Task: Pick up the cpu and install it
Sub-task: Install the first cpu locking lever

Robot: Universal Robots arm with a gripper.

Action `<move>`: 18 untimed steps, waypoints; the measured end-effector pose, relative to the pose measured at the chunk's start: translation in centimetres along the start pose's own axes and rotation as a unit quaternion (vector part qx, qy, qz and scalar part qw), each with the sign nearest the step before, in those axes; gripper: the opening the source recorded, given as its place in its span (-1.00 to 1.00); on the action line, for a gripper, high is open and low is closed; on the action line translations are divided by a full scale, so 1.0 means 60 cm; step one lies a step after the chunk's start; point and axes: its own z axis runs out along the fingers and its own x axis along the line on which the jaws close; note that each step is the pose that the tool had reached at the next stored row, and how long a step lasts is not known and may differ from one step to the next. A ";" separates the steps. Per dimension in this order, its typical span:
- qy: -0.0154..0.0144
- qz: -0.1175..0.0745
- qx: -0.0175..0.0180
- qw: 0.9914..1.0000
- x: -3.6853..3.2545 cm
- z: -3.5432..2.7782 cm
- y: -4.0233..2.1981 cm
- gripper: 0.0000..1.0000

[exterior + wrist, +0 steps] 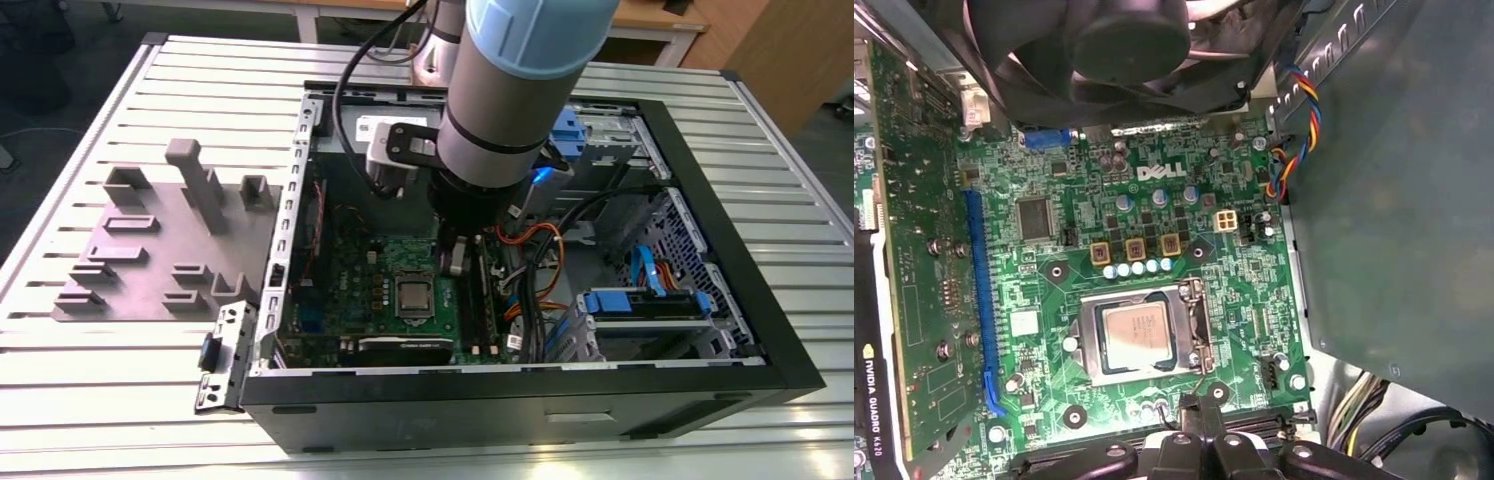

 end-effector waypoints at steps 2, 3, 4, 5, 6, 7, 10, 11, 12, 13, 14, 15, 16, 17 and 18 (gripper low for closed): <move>0.000 0.000 0.000 1.000 0.001 0.000 0.001 -0.79; 0.000 0.000 0.000 1.000 0.002 0.000 0.002 -0.79; 0.000 0.000 0.000 1.000 0.003 0.000 0.002 -0.79; 0.000 -0.001 0.000 1.000 0.003 0.000 0.002 -0.79; 0.000 -0.001 0.000 1.000 0.004 0.000 0.002 -0.79; 0.000 -0.001 0.000 1.000 0.005 0.000 0.002 -0.79; 0.000 -0.001 0.001 1.000 0.009 0.000 0.001 -0.79; 0.000 -0.001 0.001 1.000 0.010 0.000 0.001 -0.79; 0.000 -0.001 0.001 1.000 0.011 0.000 0.001 -0.79; 0.000 -0.001 0.001 1.000 0.012 0.001 0.001 -0.79; 0.000 -0.001 0.001 1.000 0.012 0.001 0.001 -0.79; 0.000 -0.001 0.001 1.000 0.012 0.001 0.001 -0.79; 0.000 -0.001 0.001 1.000 0.012 0.002 0.001 -0.79; 0.000 -0.001 0.001 1.000 0.012 0.002 0.001 -0.79; 0.000 -0.001 0.001 1.000 0.012 0.002 0.001 -0.79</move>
